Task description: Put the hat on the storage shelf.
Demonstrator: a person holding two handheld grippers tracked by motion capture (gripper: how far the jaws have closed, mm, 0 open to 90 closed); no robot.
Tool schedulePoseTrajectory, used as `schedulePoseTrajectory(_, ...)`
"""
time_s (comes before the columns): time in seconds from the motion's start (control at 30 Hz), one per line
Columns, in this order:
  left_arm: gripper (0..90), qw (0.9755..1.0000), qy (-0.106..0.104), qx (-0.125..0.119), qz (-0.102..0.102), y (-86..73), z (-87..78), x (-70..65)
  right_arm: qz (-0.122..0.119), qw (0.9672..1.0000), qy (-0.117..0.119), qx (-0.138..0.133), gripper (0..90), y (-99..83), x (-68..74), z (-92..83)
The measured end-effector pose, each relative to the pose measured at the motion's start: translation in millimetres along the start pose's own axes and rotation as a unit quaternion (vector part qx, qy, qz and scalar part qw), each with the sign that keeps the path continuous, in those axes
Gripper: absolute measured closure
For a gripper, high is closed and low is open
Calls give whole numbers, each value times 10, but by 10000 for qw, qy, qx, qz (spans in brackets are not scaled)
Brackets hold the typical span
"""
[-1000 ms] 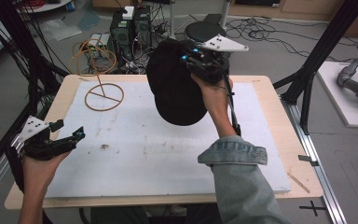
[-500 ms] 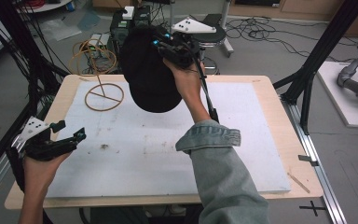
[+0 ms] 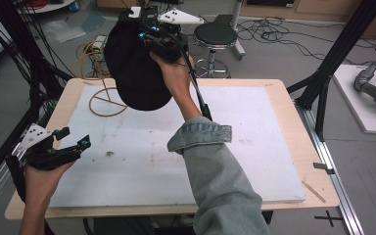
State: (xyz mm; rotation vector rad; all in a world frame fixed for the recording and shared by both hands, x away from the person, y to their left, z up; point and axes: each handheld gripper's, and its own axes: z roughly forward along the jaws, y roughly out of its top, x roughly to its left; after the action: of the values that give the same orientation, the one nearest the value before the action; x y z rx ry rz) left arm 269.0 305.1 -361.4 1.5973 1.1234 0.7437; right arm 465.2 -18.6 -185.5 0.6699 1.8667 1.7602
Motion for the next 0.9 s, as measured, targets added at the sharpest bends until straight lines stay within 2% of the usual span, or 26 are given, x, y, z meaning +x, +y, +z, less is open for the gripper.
schedulePoseTrajectory(0.57,216,9997,227,48,-60,-141,-277,77,114,9994,318,-98,786,103,216,540)
schedulePoseTrajectory(0.9,216,9991,397,-17,-116,-198,-450,138,139,9987,486,-109,785,144,370,883)
